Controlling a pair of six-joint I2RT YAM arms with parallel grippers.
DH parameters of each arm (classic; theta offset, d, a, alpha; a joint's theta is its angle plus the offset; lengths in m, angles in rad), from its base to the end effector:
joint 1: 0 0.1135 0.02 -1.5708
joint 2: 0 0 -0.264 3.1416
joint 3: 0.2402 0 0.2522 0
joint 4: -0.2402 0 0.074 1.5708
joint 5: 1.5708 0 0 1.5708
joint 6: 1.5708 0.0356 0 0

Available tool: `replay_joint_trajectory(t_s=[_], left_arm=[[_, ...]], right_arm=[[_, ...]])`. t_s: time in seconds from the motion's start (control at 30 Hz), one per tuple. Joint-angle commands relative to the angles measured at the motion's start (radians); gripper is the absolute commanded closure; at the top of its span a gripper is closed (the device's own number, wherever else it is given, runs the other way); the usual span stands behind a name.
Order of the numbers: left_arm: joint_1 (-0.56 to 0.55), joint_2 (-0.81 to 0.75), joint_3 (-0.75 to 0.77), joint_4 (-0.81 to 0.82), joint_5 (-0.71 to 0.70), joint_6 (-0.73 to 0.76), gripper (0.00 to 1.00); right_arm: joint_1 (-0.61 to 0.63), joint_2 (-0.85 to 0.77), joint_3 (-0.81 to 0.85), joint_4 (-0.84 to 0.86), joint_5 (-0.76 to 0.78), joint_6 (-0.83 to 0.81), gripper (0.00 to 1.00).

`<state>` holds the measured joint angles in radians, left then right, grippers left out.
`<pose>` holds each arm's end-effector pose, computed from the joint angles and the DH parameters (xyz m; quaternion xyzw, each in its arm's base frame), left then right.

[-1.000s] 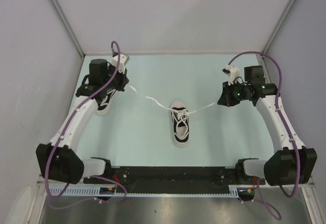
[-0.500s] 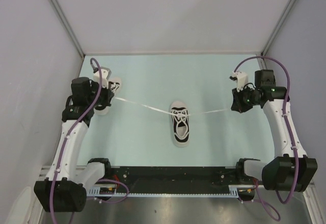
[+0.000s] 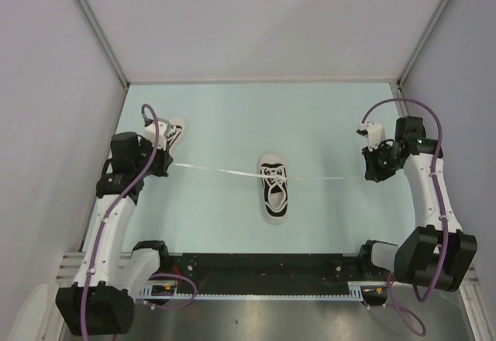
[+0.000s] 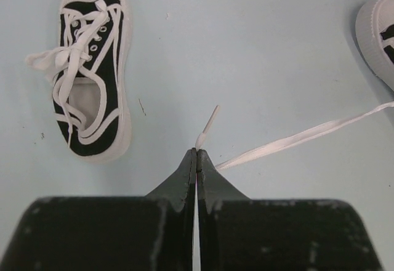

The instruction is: Tie the shoes

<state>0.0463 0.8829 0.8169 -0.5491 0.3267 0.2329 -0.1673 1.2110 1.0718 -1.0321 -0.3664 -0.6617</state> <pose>0.1891 -0.0027 0.2990 0.1561 0.8654 -0.0799 0.4694 0.2187 -0.0240 0.2872 -0.2709 0.9256 0.0849 0.2505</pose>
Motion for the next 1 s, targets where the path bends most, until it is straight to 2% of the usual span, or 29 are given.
replay_joint_trajectory(t_s=[0.0,0.43,0.7,0.97], left_arm=[[0.020,-0.004,-0.015,0.020,-0.021,0.029,1.00],[0.130,-0.024,-0.087,0.031,-0.052,0.111,1.00],[0.158,0.031,-0.116,0.069,-0.049,0.128,1.00],[0.165,0.103,-0.147,0.103,-0.049,0.157,1.00]], right_arm=[[-0.024,0.038,-0.021,0.041,0.018,-0.035,1.00],[-0.046,0.168,-0.050,0.124,0.050,-0.030,1.00],[-0.129,0.223,-0.053,0.191,0.124,-0.052,1.00],[-0.112,0.298,-0.053,0.224,0.141,-0.023,1.00]])
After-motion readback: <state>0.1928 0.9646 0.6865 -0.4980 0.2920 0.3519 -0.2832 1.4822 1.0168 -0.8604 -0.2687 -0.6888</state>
